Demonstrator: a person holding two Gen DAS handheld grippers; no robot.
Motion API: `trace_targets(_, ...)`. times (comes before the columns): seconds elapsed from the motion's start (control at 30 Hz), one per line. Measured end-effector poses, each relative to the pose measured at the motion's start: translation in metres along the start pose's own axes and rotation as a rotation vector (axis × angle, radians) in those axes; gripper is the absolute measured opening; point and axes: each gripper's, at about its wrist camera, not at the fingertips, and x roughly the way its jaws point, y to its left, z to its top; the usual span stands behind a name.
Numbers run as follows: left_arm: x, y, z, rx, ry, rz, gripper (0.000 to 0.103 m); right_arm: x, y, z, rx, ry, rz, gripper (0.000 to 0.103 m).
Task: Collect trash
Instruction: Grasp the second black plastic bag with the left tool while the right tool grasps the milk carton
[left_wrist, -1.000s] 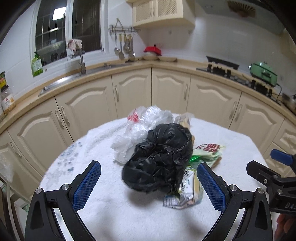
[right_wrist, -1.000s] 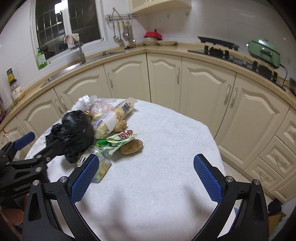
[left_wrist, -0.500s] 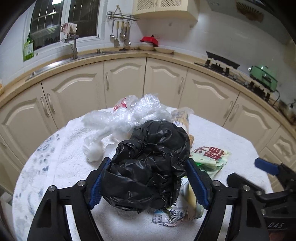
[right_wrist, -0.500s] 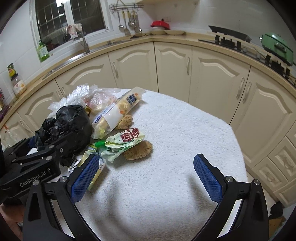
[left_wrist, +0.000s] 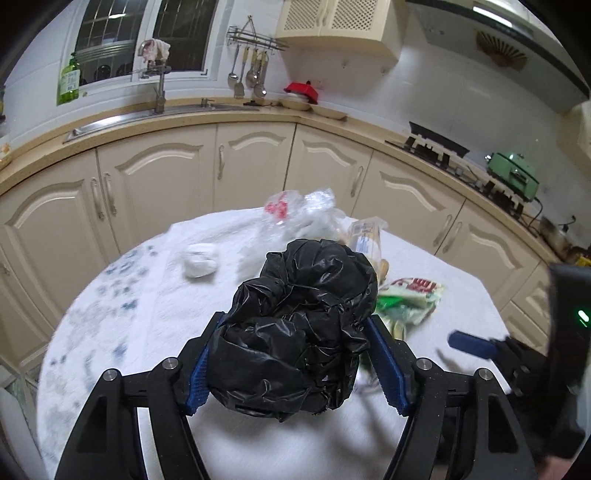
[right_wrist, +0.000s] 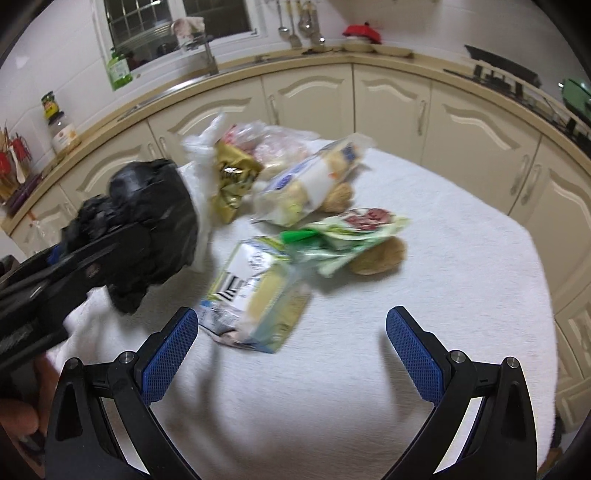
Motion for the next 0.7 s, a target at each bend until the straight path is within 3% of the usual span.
trace_targets(0.2, -0.018, 0.030, -0.011, -0.020, -0.016, 0.048, 0.069, 0.024, 0.016, 0.006, 0.005, 0.027, -0.020, 0.100)
trace_targets(0.27, -0.021, 0.038, -0.013, -0.031, -0.021, 0.060, 0.069, 0.033, 0.022, 0.007, 0.009, 0.037, -0.026, 0.092)
trace_targets(0.37, -0.024, 0.041, -0.017, -0.038, -0.025, 0.061, 0.069, 0.040, 0.031, 0.010, -0.003, 0.028, -0.101, 0.080)
trace_targets(0.47, -0.026, 0.042, -0.017, -0.029, -0.036, 0.053, 0.069, 0.037, 0.030, 0.009, 0.004, 0.021, -0.076, 0.076)
trace_targets(0.57, -0.045, 0.032, -0.038, -0.016, -0.047, 0.041, 0.069, 0.028, 0.027, 0.002, 0.008, 0.012, -0.039, 0.072)
trace_targets(0.6, -0.046, 0.032, -0.039, -0.013, -0.047, 0.035, 0.069, 0.022, 0.024, -0.001, 0.013, 0.001, -0.029, 0.063)
trace_targets(0.7, -0.061, 0.020, -0.062, -0.005, -0.053, 0.027, 0.069, 0.012, 0.025, -0.009, 0.016, 0.003, -0.012, 0.063)
